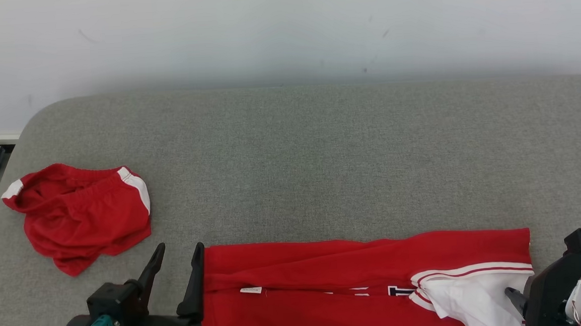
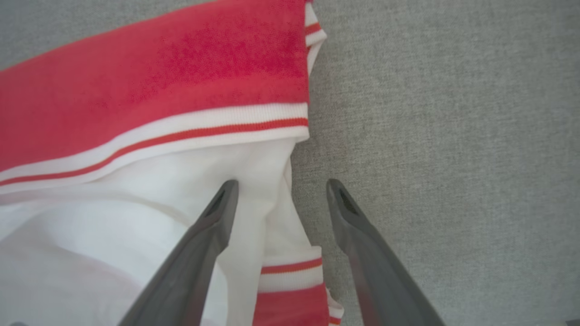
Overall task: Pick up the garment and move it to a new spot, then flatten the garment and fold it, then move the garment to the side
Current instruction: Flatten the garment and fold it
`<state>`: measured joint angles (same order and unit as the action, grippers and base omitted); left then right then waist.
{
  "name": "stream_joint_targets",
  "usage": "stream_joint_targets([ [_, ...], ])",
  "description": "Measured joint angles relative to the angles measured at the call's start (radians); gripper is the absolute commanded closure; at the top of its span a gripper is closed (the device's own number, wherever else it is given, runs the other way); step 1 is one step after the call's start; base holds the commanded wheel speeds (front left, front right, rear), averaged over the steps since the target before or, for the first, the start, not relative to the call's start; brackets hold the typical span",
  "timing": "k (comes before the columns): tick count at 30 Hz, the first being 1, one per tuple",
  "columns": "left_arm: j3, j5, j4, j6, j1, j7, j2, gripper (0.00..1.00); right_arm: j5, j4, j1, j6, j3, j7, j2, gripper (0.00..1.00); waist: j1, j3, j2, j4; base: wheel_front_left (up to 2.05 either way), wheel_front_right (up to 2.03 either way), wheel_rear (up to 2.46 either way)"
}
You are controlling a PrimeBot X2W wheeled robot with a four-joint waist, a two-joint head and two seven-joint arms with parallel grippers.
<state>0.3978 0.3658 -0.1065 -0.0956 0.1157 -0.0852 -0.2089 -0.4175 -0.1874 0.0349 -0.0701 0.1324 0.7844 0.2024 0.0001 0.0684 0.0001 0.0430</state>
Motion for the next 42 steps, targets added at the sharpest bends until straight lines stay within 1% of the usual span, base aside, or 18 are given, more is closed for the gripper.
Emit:
stream_joint_targets([
  [9, 0.002, -0.015, 0.0, 0.007, 0.019, 0.001, 0.0, 0.0, -0.012, -0.035, 0.035, -0.018, 0.005, 0.044, -0.001, 0.0, 0.0, 0.018, 0.0, 0.017, 0.0, 0.0, 0.0],
  [10, 0.003, -0.015, 0.0, 0.007, 0.019, 0.001, 0.001, 0.0, -0.012, -0.036, 0.04, -0.018, 0.005, 0.049, -0.001, 0.02, 0.0, 0.018, 0.0, 0.018, 0.0, 0.0, 0.0],
  [11, 0.003, -0.015, 0.0, 0.007, 0.019, 0.001, 0.001, 0.0, -0.012, -0.037, 0.042, -0.018, 0.005, 0.052, -0.001, 0.47, 0.0, 0.019, 0.0, 0.019, 0.0, 0.0, 0.0],
  [12, 0.003, -0.015, -0.001, 0.007, 0.019, 0.001, 0.001, 0.0, -0.012, -0.04, 0.042, -0.018, 0.004, 0.053, -0.001, 0.78, 0.0, 0.019, 0.0, 0.02, 0.0, 0.0, 0.0],
  [13, 0.003, -0.015, -0.001, 0.007, 0.019, 0.001, 0.001, 0.0, -0.012, -0.042, 0.042, -0.018, 0.004, 0.054, -0.001, 1.0, 0.0, 0.02, 0.0, 0.022, 0.0, 0.0, 0.0],
  [19, 0.002, -0.015, -0.004, 0.007, 0.019, 0.001, 0.002, 0.0, -0.012, -0.043, 0.047, -0.018, 0.004, 0.07, -0.003, 1.0, 0.0, 0.022, 0.0, 0.029, 0.0, 0.0, 0.0],
  [24, 0.001, -0.015, -0.006, 0.007, 0.019, 0.001, 0.001, 0.0, -0.024, -0.039, 0.06, -0.02, 0.042, 0.069, 0.01, 1.0, 0.0, 0.022, 0.0, 0.03, 0.0, 0.0, 0.0],
  [27, 0.001, -0.015, -0.006, 0.007, 0.019, 0.001, 0.0, 0.0, -0.027, -0.037, 0.061, -0.028, 0.077, 0.068, 0.035, 1.0, 0.0, 0.022, 0.0, 0.027, 0.0, 0.0, 0.0],
  [32, 0.002, -0.015, -0.011, 0.008, 0.018, 0.001, 0.0, 0.0, -0.026, -0.047, 0.057, -0.037, 0.165, 0.056, 0.098, 1.0, 0.0, 0.017, 0.0, 0.023, 0.0, 0.0, 0.0],
  [38, 0.005, -0.015, -0.012, 0.008, 0.017, 0.001, -0.008, 0.0, 0.043, -0.068, 0.054, -0.053, 0.264, 0.016, 0.186, 1.0, 0.0, 0.012, 0.0, 0.016, 0.0, 0.0, 0.0],
  [40, 0.008, -0.015, -0.012, 0.008, 0.017, 0.001, -0.007, 0.0, 0.063, -0.069, 0.054, -0.053, 0.281, 0.006, 0.199, 1.0, 0.0, 0.011, 0.0, 0.015, 0.0, 0.0, 0.0],
  [42, 0.009, -0.015, -0.013, 0.008, 0.017, 0.001, -0.007, 0.0, 0.073, -0.068, 0.054, -0.053, 0.277, 0.005, 0.196, 1.0, 0.0, 0.01, 0.0, 0.013, 0.0, 0.0, 0.0],
])
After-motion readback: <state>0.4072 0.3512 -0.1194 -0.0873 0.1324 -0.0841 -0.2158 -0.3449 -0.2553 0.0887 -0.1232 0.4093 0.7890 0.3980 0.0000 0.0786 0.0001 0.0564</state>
